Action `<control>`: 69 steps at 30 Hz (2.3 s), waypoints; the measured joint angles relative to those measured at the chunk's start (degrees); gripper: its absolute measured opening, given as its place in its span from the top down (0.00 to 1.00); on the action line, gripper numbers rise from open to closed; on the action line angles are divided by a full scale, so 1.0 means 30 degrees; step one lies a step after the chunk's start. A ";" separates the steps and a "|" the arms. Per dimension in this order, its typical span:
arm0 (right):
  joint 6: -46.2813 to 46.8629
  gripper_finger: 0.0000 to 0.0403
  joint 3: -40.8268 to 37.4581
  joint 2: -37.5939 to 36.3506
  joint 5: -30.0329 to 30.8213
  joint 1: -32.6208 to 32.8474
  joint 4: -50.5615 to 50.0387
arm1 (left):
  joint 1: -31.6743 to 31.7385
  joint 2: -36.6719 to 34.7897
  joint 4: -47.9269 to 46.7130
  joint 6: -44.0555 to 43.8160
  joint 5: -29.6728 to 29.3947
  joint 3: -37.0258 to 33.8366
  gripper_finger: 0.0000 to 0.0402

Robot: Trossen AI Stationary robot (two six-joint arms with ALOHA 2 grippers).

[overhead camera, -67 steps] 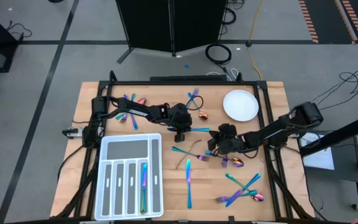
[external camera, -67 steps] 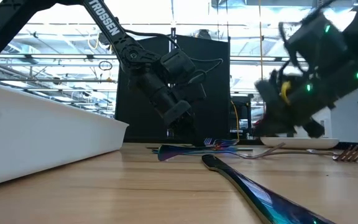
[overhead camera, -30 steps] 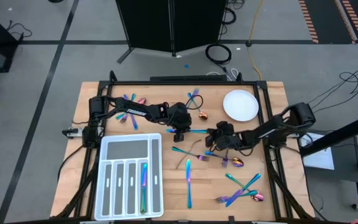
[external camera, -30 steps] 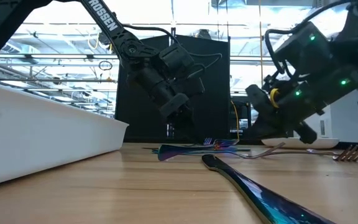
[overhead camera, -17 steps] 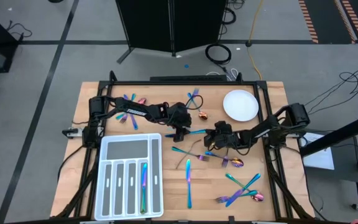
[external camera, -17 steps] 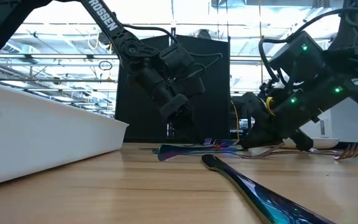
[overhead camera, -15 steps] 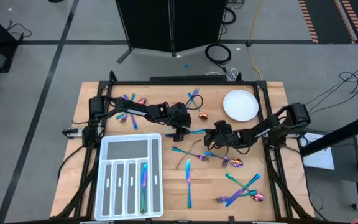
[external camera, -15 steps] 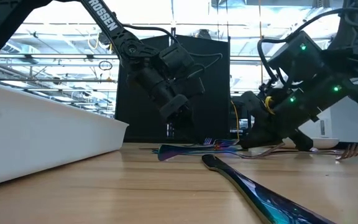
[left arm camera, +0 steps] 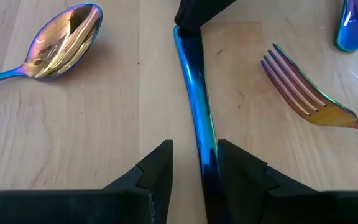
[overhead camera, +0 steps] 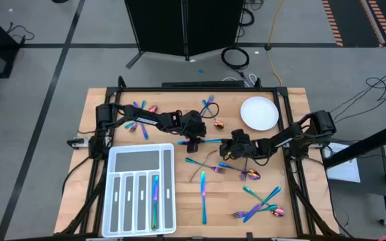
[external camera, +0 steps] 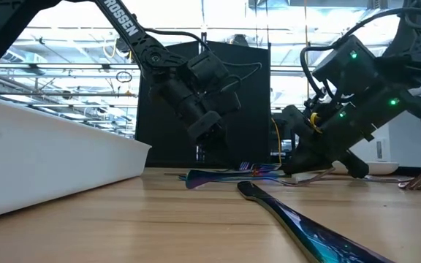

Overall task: Sort silverware
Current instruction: Put the top right iridescent knife into the cutlery tray

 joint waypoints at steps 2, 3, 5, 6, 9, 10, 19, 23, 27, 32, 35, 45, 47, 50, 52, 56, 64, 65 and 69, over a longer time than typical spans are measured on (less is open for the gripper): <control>-0.0465 1.00 0.0237 0.0026 0.0196 0.0036 0.0086 | 0.0000 0.0000 0.0013 0.0000 0.0000 0.0000 0.68; -0.0731 1.00 0.0400 -0.0073 0.0171 0.0043 0.0191 | 0.0000 0.0000 0.0041 -0.0006 0.0000 0.0000 0.68; -0.1521 1.00 0.0649 -0.0304 -0.0006 0.0028 0.0100 | 0.0000 0.0000 0.0053 -0.0012 0.0000 0.0000 0.68; -0.1867 1.00 0.0721 -0.0442 -0.0147 0.0025 0.0060 | 0.0000 0.0000 0.0050 -0.0018 0.0000 0.0000 0.68; -0.2460 1.00 0.0762 -0.0751 -0.0210 0.0036 -0.0040 | -0.0005 0.0000 0.0050 -0.0066 0.0000 0.0000 0.68; -0.2514 1.00 0.0762 -0.0840 -0.0161 0.0036 -0.0109 | -0.0036 -0.0004 0.0050 -0.0066 0.0000 0.0000 0.68; -0.2802 1.00 0.0805 -0.0921 0.0744 0.0087 0.0041 | -0.0036 -0.0007 0.0035 -0.0058 0.0000 0.0000 0.68; -0.2707 1.00 0.0821 -0.0950 0.0791 0.0087 -0.0338 | -0.0036 -0.0007 0.0028 -0.0051 0.0000 0.0000 0.68; -0.2159 1.00 0.0821 -0.0958 0.0832 0.0080 -0.1015 | -0.0036 -0.0010 0.0028 -0.0040 0.0000 0.0000 0.68; -0.2129 1.00 0.0828 -0.0958 0.0860 0.0080 -0.0991 | -0.0036 -0.0015 0.0028 0.0000 0.0000 0.0000 0.68; -0.2034 1.00 0.0835 -0.0958 0.0860 0.0080 -0.1173 | -0.0036 -0.0015 0.0028 0.0000 0.0000 0.0000 0.68; -0.1572 1.00 0.0893 -0.0993 0.1006 0.0080 -0.2301 | -0.0036 -0.0015 0.0003 -0.0042 0.0000 0.0000 0.68; -0.1414 1.00 0.0901 -0.1001 0.0936 0.0080 -0.2651 | -0.0036 -0.0015 -0.0030 -0.0066 0.0000 0.0000 0.68; -0.1144 1.00 0.0915 -0.1023 0.0751 0.0080 -0.3015 | -0.0036 -0.0015 -0.0045 -0.0066 0.0000 0.0000 0.68; -0.1043 1.00 0.0917 -0.1016 0.0704 0.0080 -0.3098 | -0.0036 -0.0015 -0.0045 -0.0063 0.0000 0.0000 0.68; -0.1085 1.00 0.0915 -0.1016 0.0656 0.0080 -0.3112 | -0.0036 -0.0015 -0.0057 -0.0058 0.0000 0.0000 0.68; -0.1435 1.00 0.0813 -0.1743 0.1222 0.0336 -0.3503 | -0.0036 -0.0015 -0.0360 0.0007 0.0000 0.0000 0.68; -0.1499 1.00 0.0813 -0.1752 0.1250 0.0335 -0.3295 | -0.0036 -0.0015 -0.0373 0.0008 -0.0001 0.0000 0.68; -0.1972 1.00 0.0828 -0.1579 0.1377 0.0327 -0.1852 | -0.0036 -0.0015 -0.0341 0.0015 0.0000 0.0000 0.68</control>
